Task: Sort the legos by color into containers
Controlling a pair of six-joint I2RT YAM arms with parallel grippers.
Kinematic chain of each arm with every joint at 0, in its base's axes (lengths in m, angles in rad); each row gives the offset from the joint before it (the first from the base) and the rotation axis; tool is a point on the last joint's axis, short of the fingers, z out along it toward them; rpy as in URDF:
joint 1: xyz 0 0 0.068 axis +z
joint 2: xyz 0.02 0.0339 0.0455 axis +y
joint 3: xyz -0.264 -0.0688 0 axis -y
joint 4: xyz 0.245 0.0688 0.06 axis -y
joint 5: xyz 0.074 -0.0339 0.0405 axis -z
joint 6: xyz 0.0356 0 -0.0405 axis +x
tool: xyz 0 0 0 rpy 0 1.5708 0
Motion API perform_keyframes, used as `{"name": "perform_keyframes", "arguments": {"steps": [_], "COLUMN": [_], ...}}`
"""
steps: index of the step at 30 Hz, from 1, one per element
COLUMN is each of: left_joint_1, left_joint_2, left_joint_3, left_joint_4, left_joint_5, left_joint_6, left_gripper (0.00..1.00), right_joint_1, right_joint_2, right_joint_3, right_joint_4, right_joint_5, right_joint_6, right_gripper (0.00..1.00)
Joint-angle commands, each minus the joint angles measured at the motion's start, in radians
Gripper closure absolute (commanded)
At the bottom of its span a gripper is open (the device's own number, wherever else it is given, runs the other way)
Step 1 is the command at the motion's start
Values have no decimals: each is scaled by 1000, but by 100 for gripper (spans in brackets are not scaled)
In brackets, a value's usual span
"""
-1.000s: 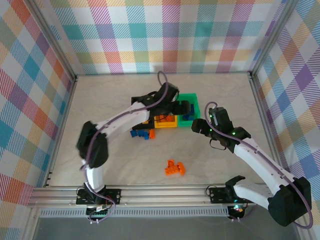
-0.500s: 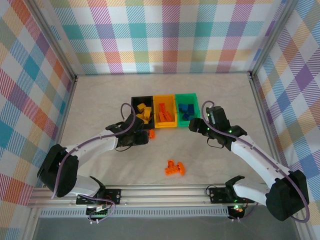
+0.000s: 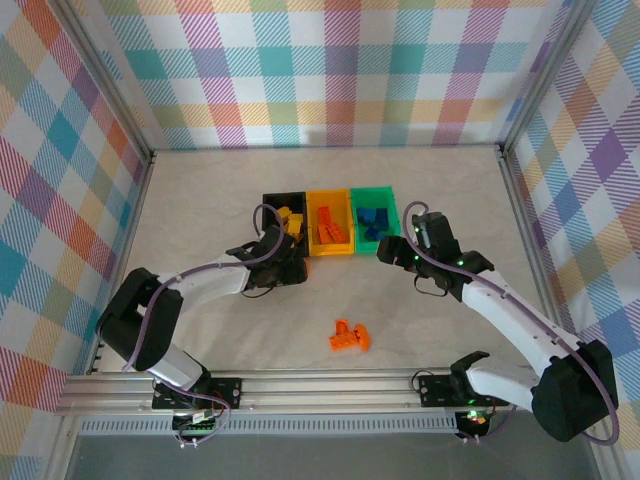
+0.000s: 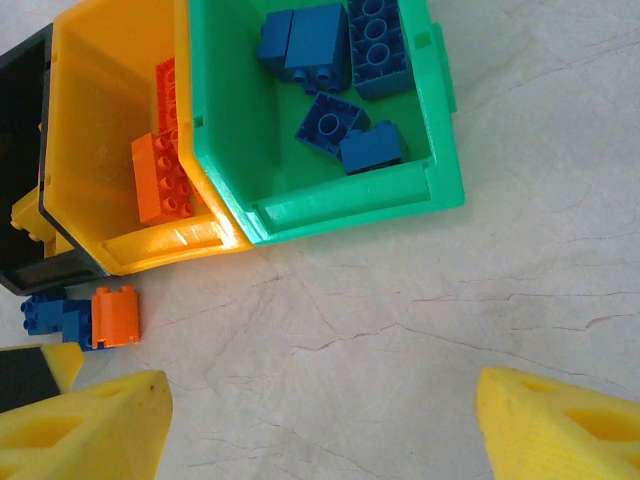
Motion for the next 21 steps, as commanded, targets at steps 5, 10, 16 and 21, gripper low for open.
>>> {"name": "perform_keyframes", "arguments": {"steps": [5, 10, 16, 21], "left_joint_1": [10, 15, 17, 16], "left_joint_2": [64, 58, 28, -25], "left_joint_3": [50, 43, 3, -28], "left_joint_4": [53, -1, -34, -39], "left_joint_5": [-51, -109, -120, -106], "left_joint_6": [-5, -5, 7, 0], "left_gripper": [38, 55, 67, 74], "right_joint_1": [-4, -4, -4, -4], "right_joint_2": [-25, -36, -31, -26], "right_joint_3": [-8, -8, -10, -2], "right_joint_4": [1, -8, 2, 5], "right_joint_5": [-2, 1, 0, -1], "right_joint_6": [9, 6, 9, 12], "right_gripper": [20, 20, 20, 20]}}
